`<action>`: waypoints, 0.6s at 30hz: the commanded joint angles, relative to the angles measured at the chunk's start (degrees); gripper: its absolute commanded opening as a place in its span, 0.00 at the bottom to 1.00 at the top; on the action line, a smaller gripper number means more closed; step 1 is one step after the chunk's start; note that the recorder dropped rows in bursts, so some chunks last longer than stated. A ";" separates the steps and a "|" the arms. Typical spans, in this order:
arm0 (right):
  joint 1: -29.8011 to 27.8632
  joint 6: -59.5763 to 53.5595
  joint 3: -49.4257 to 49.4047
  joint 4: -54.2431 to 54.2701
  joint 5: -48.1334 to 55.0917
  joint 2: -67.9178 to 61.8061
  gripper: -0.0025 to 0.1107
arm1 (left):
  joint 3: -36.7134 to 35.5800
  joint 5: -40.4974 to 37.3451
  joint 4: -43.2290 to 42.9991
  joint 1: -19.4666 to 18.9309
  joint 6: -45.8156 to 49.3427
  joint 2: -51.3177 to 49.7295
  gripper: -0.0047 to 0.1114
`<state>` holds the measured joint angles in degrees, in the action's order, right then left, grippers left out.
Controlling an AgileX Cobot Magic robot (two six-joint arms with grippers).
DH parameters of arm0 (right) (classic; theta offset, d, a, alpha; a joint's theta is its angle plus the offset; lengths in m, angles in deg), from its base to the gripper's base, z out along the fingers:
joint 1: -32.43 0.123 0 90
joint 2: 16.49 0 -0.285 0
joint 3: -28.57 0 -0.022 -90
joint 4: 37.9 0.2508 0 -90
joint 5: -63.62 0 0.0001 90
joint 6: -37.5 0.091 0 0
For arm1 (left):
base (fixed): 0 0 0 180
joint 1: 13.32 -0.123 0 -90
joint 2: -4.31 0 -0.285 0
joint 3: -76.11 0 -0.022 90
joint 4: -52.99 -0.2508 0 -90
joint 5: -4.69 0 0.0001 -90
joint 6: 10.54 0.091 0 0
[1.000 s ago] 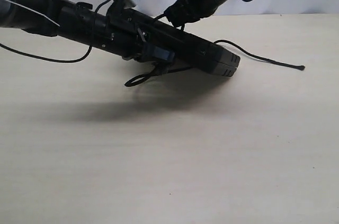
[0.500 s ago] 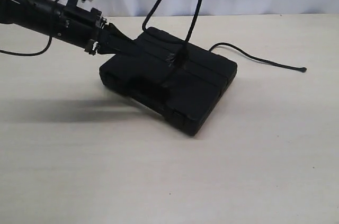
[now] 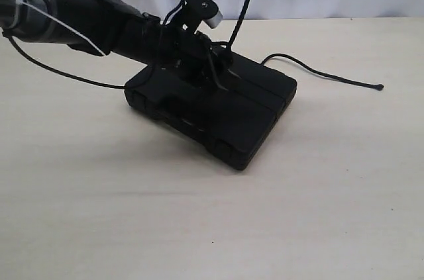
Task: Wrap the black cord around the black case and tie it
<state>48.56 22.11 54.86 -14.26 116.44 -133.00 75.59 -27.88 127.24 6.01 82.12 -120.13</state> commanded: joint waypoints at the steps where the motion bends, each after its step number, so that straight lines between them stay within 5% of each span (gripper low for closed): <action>1: -0.28 0.17 0.28 -0.37 0.20 0.67 0.06 | 0.09 5.28 5.91 0.65 0.49 0.08 0.43; 11: -0.28 1.06 0.28 -1.51 0.19 0.67 0.06 | 0.09 7.92 16.53 0.65 6.38 0.08 0.43; 18: -2.34 10.74 0.28 -11.19 0.19 0.67 0.06 | 0.09 9.36 12.11 0.54 6.07 0.70 0.43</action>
<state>47.88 30.26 54.86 -22.64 116.55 -133.00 75.59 -19.35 140.99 6.58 88.08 -120.13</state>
